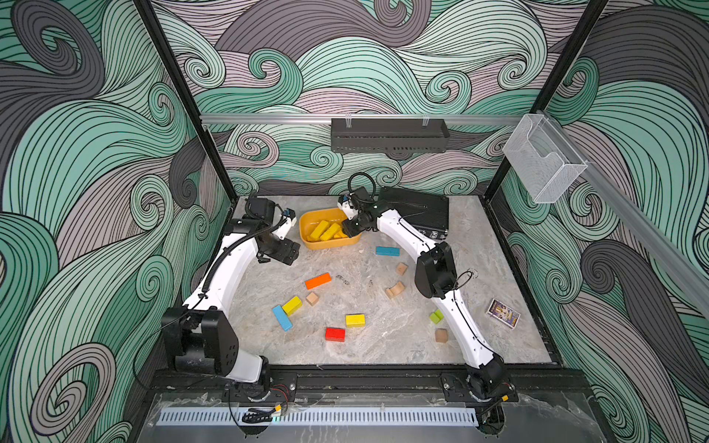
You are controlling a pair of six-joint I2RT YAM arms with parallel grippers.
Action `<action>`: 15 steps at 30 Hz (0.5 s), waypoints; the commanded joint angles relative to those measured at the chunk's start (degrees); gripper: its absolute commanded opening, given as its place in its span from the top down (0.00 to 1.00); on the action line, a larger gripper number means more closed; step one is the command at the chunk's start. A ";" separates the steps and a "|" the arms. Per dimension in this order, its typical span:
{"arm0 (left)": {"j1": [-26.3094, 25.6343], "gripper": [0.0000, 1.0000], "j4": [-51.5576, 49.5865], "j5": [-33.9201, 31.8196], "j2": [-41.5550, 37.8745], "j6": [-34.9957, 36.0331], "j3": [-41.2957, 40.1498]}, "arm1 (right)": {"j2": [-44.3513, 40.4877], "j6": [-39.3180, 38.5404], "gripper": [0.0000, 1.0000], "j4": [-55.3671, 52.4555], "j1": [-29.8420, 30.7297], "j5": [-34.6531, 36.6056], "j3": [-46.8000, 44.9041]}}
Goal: Pick out the yellow building blocks
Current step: Place the building block in the storage box, then reset both arms
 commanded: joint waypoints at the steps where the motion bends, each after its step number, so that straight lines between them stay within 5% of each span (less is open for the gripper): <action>1: 0.58 0.06 4.13 -0.06 -3.35 -2.69 -0.79 | -4.64 0.32 0.52 0.20 0.10 0.25 1.88; 8: 4.71 0.04 18.55 3.43 -3.47 -13.55 -4.89 | -16.77 1.38 0.48 4.37 -2.64 -8.29 -6.65; 12: 8.74 0.01 40.60 5.73 -6.07 -22.20 -16.11 | -29.00 3.82 0.45 13.88 -6.91 -10.37 -23.01; 15: 9.37 0.01 45.94 5.88 -3.59 -22.30 -18.62 | -39.09 6.08 0.42 24.02 -12.05 -11.52 -38.00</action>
